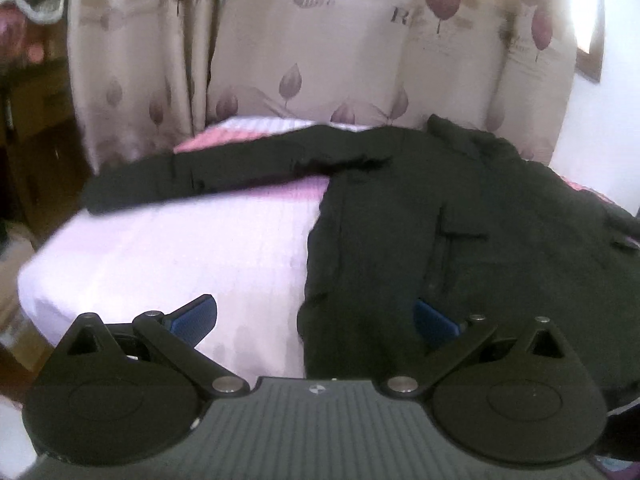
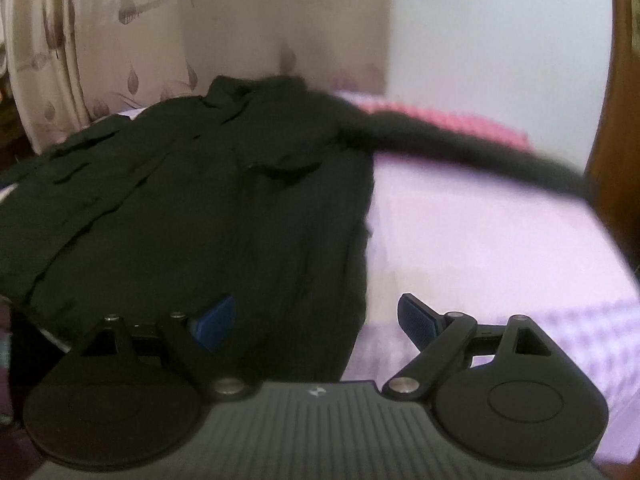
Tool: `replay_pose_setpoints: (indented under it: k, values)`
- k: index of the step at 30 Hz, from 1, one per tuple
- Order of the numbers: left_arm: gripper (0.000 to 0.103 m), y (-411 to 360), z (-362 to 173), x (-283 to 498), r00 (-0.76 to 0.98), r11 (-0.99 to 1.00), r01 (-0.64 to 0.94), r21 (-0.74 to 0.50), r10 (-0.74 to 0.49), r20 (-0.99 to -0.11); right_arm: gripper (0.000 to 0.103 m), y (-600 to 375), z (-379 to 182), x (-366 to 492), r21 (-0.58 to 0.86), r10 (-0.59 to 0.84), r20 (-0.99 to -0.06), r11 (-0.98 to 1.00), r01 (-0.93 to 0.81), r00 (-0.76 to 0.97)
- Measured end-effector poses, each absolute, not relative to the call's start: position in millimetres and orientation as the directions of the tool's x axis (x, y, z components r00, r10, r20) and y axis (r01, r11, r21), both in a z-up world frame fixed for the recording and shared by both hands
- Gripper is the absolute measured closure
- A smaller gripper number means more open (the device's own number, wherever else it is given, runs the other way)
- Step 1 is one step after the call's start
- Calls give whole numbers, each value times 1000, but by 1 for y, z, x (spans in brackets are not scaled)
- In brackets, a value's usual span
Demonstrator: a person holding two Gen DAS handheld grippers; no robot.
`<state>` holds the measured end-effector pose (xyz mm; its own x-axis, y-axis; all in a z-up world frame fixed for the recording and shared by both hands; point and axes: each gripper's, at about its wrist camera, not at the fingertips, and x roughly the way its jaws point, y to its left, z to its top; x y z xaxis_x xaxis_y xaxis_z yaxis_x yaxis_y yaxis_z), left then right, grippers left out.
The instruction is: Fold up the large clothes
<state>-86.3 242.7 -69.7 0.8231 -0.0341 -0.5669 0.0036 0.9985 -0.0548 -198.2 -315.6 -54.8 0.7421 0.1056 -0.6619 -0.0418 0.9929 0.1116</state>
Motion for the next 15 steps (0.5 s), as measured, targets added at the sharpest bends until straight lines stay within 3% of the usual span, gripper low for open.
replay_pose_setpoints:
  k: [4, 6, 7, 8, 9, 11, 12, 15]
  values:
    - [3, 252, -84, -79, 779, 992, -4, -129, -77, -622, 14, -320, -64, -202, 192, 172, -659, 980, -56, 732]
    - [12, 256, -90, -77, 757, 980, -2, -198, -128, -641, 14, -322, -68, -200, 232, 199, -659, 971, -57, 725]
    - [31, 256, -91, -76, 749, 974, 8, -225, -155, -644, 14, -323, -70, -199, 247, 210, -659, 967, -56, 723]
    - [55, 255, -90, -77, 743, 969, 25, -246, -183, -644, 13, -324, -70, -199, 261, 221, -653, 964, -58, 725]
    - [63, 254, -87, -77, 736, 966, 42, -257, -204, -645, 15, -325, -71, -198, 276, 236, -646, 959, -66, 726]
    - [83, 249, -80, -76, 730, 966, 67, -249, -218, -648, 45, -326, -71, -200, 294, 259, -635, 952, -82, 728]
    - [85, 246, -77, -77, 730, 966, 78, -247, -224, -646, 66, -328, -71, -199, 296, 258, -633, 952, -79, 730]
    - [89, 235, -69, -78, 731, 967, 89, -240, -227, -643, 83, -337, -74, -198, 367, 308, -610, 926, -84, 730]
